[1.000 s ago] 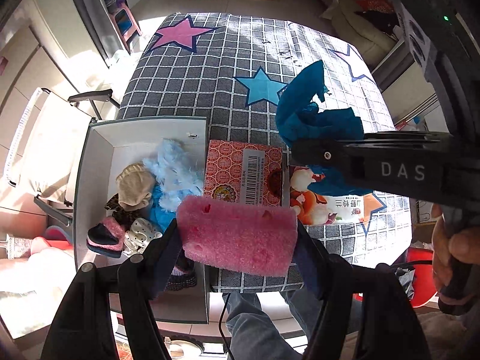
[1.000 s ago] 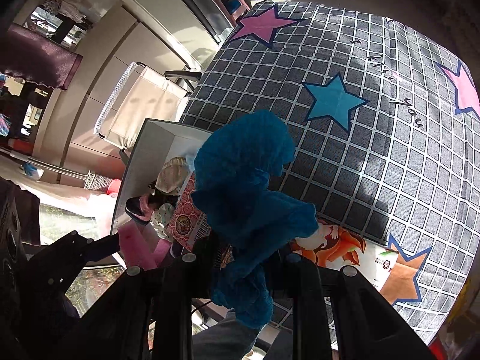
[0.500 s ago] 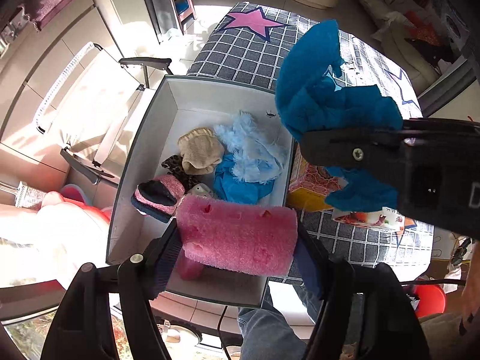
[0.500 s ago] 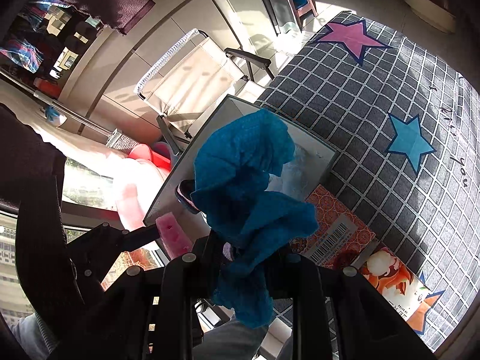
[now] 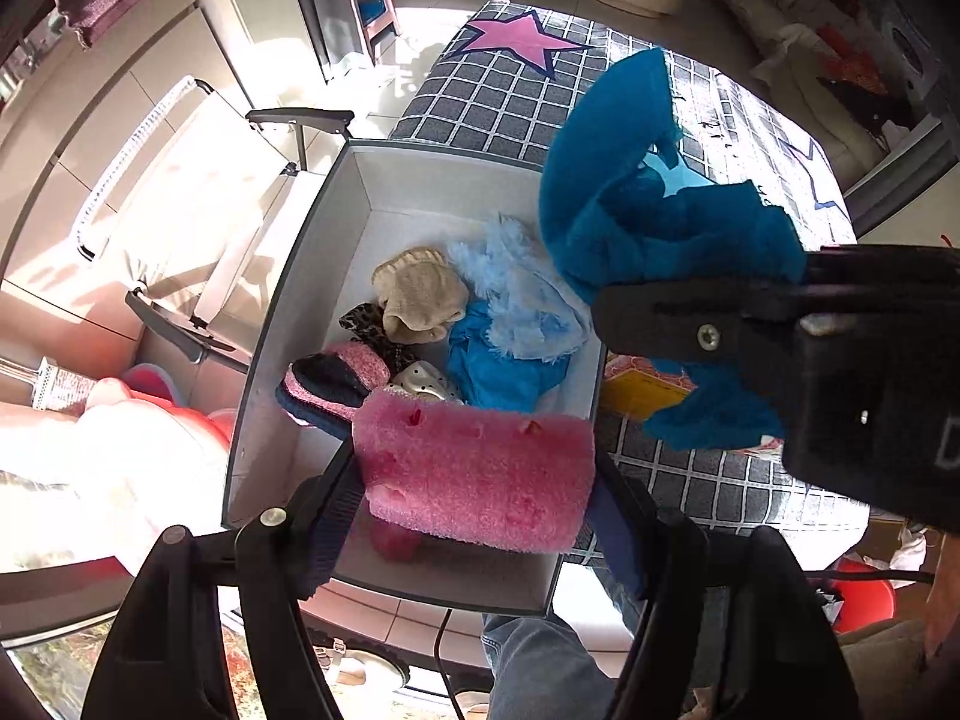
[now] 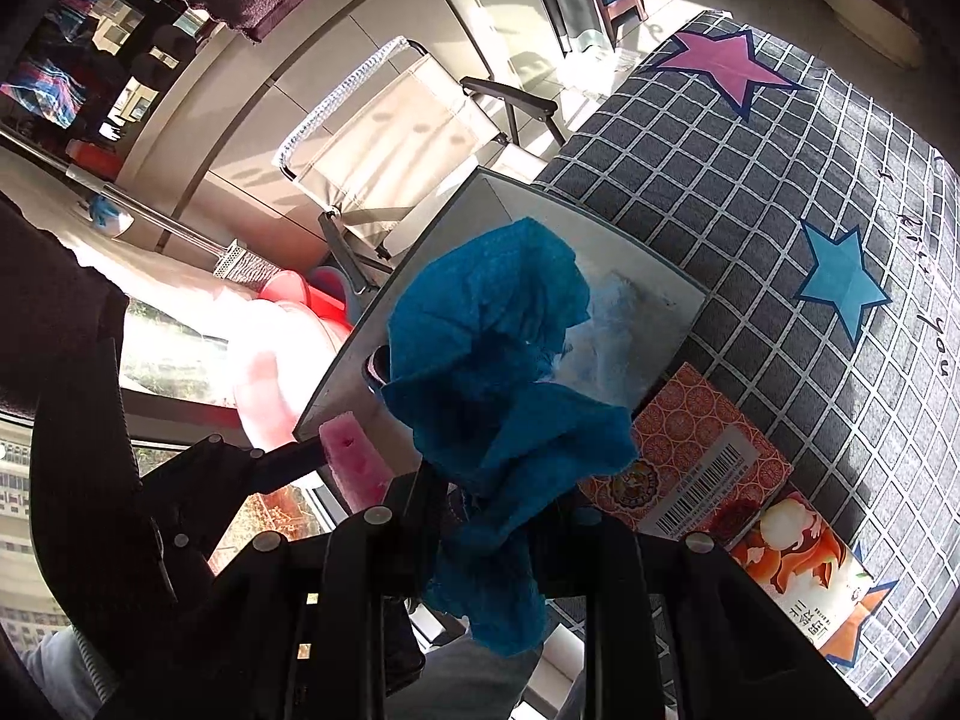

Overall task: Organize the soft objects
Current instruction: 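Carry the blue cloth and pink sponge over the white box with both tools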

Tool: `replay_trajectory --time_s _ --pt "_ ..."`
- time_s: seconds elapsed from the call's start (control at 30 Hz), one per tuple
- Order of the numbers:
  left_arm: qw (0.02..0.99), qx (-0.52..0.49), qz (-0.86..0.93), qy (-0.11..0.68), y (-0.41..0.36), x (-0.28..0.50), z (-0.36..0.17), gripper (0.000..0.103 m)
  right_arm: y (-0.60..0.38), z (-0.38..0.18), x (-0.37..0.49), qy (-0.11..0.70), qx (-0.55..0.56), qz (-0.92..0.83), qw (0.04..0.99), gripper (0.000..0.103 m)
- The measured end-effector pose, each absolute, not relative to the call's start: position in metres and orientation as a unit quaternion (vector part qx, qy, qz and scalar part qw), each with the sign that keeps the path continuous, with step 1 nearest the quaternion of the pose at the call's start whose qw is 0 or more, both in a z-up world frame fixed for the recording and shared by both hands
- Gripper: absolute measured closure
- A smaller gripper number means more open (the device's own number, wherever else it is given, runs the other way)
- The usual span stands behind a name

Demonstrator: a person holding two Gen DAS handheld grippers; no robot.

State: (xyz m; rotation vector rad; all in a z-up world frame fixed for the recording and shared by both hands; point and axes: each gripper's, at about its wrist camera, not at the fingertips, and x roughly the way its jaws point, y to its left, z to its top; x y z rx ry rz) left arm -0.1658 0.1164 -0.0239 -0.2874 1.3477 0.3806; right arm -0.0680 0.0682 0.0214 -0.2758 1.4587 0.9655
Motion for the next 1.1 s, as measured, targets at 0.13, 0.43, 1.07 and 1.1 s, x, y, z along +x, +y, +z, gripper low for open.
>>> replay_trajectory --time_s 0.13,0.43,1.07,1.1 --pt "0.754 -0.133 0.172 0.620 0.117 -0.164 -0.026 0.030 0.069 0.020 -0.067 0.639 -0.121 0.421 0.632 0.079" --pt "0.747 -0.143 0.181 0.623 0.125 -0.164 -0.031 0.030 0.073 0.016 -0.064 0.641 -0.126 0.421 0.629 0.079" --pt "0.730 -0.172 0.205 0.629 0.142 -0.166 -0.045 0.030 0.096 0.013 -0.060 0.637 -0.159 0.431 0.618 0.079" --pt "0.729 -0.174 0.205 0.629 0.142 -0.166 -0.046 0.030 0.097 0.013 -0.060 0.637 -0.161 0.431 0.618 0.079"
